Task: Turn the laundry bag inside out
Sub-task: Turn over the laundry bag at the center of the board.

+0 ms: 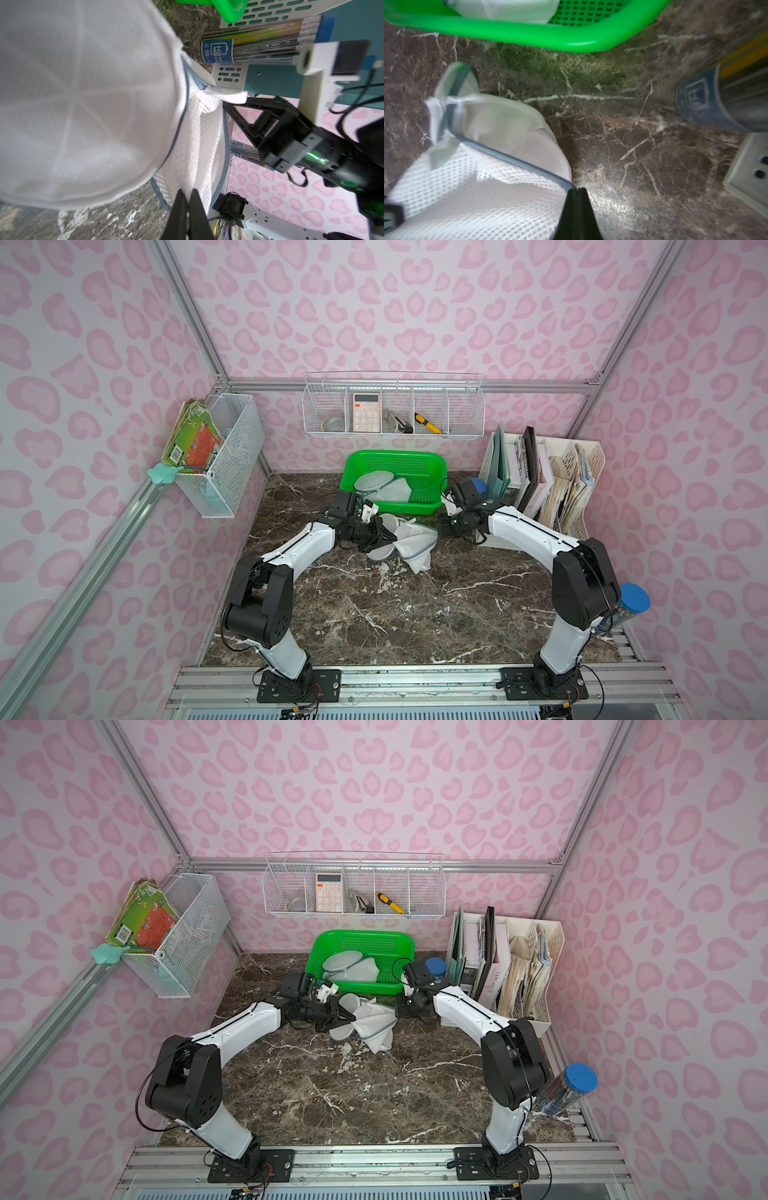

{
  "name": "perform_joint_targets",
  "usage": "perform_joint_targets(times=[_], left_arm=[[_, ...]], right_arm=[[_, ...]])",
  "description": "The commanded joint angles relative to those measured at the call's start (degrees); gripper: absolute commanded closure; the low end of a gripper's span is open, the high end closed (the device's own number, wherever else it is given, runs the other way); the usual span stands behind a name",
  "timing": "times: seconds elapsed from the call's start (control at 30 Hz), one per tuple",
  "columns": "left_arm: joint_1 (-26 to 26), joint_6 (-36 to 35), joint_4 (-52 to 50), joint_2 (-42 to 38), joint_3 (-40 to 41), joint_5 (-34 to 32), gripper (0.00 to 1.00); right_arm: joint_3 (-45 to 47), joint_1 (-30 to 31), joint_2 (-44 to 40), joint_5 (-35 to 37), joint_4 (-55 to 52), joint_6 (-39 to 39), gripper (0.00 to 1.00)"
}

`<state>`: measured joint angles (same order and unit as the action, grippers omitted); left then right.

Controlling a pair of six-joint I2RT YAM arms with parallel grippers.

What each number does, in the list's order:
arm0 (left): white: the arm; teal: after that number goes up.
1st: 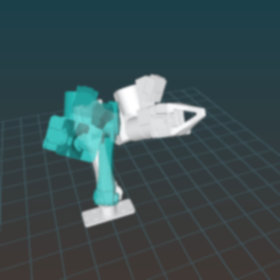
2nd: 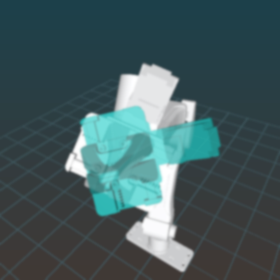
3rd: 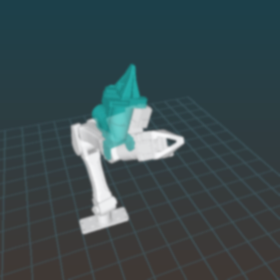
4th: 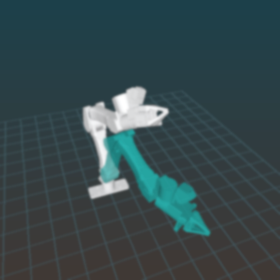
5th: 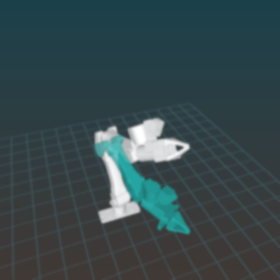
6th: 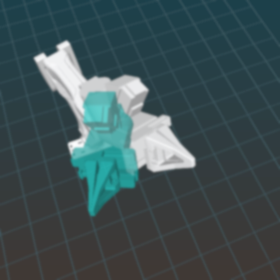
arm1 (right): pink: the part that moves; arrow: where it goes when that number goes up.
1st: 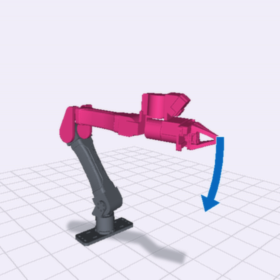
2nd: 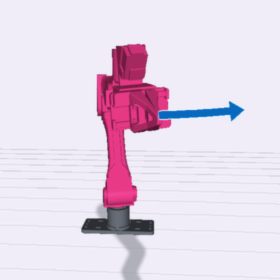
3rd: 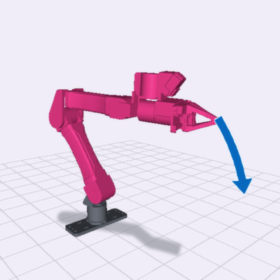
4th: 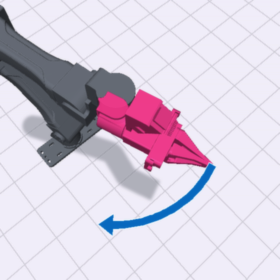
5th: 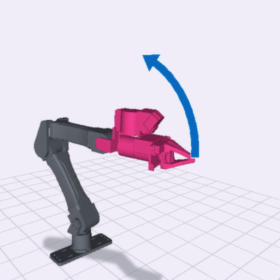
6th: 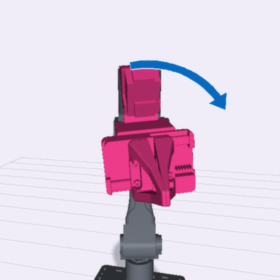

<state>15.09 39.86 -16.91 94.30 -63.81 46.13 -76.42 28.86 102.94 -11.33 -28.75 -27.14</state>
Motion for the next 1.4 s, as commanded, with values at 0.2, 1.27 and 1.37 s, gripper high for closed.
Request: perform_joint_targets(times=[0.2, 1.27, 1.37], left_arm=[[-1.3, -1.8, -0.2, -0.4, 0.7, 1.6, 1.00], [1.3, 16.9, 14.7, 1.6, 2.7, -14.1, 1.00], [1.4, 17.1, 14.7, 1.4, 3.0, -14.1, 1.00]], right_arm=[[4.0, 2.0, -1.0, 1.8, 3.2, 1.8, 1.00], [2.6, 9.6, -3.0, -7.6, 9.0, -13.4, 0.47], [2.9, 9.0, -2.8, -8.3, 9.6, -14.1, 0.47]])
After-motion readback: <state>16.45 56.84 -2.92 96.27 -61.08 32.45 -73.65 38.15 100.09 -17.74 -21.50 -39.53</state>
